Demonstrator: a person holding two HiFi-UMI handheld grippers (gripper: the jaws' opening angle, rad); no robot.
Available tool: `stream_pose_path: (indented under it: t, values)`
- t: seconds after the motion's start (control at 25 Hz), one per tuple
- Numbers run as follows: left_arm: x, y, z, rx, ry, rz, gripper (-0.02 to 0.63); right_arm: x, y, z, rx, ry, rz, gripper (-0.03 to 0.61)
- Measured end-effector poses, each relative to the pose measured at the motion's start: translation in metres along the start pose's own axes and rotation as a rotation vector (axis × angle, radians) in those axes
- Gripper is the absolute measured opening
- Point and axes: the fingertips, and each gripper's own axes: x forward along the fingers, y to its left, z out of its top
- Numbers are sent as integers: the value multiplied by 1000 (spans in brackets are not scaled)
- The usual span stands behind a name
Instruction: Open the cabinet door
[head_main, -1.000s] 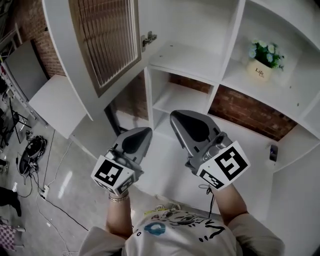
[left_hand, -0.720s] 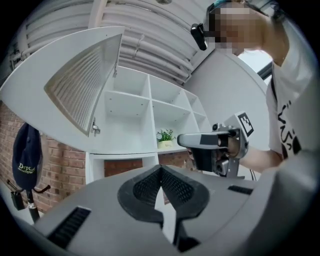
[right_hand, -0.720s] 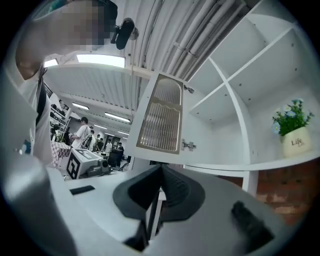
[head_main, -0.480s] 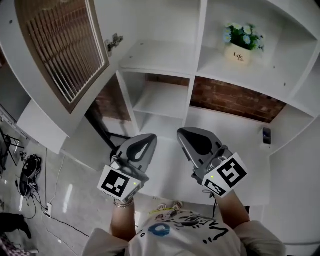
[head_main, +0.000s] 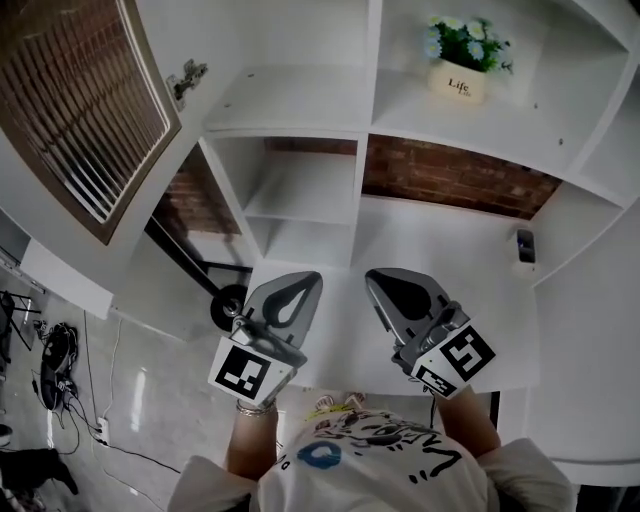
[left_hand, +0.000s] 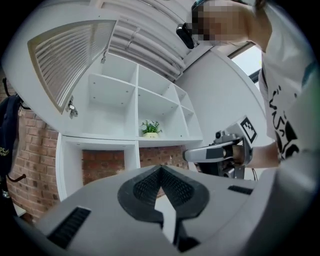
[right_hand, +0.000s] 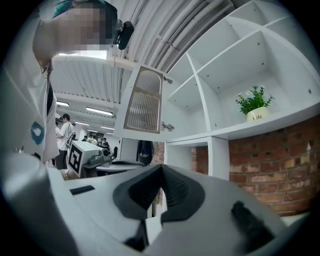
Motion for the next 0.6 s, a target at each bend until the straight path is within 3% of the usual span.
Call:
stream_pose_path:
  t: [0.6]
  values:
    - [10, -35, -18, -63, 42, -89, 14, -32, -1, -39, 22, 103, -78, 26]
